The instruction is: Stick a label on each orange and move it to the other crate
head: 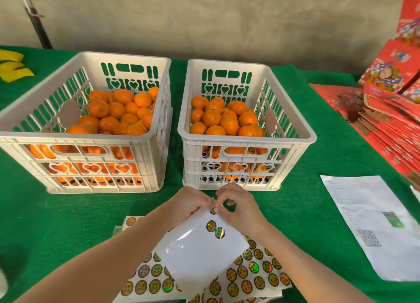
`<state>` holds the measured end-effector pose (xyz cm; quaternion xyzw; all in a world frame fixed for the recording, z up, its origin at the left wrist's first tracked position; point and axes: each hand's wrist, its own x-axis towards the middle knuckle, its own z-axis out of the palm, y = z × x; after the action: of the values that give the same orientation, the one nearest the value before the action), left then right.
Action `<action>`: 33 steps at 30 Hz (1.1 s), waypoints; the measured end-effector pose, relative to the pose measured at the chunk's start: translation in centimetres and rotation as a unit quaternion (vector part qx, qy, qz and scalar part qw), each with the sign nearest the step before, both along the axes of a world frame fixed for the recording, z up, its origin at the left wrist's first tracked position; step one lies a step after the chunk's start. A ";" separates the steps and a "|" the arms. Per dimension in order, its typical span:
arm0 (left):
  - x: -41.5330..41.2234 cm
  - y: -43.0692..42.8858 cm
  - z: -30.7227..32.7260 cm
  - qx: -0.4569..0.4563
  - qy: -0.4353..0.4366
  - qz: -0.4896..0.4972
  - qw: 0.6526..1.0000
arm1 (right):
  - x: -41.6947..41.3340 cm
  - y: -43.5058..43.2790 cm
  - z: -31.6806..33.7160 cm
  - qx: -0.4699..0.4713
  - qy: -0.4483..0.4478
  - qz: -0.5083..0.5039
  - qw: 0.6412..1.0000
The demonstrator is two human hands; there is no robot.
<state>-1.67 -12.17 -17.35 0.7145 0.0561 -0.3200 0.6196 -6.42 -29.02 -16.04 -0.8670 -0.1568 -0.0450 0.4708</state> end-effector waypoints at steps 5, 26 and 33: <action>-0.2 -1.1 -0.7 0.129 -0.152 -0.101 0.975 | 0.8 -0.1 1.8 0.089 0.060 -0.068 0.992; 8.1 23.4 12.7 0.131 -0.441 0.362 0.811 | 18.3 22.5 10.5 -0.025 -0.207 0.010 0.978; 16.0 27.4 12.5 0.453 -0.314 0.050 0.833 | 20.3 23.6 8.6 -0.158 -0.152 -0.008 0.976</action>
<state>14.29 15.19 -4.82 0.9734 0.0331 0.0143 0.2264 13.83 -5.45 -7.42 -0.9147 -0.2245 -0.1546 0.2983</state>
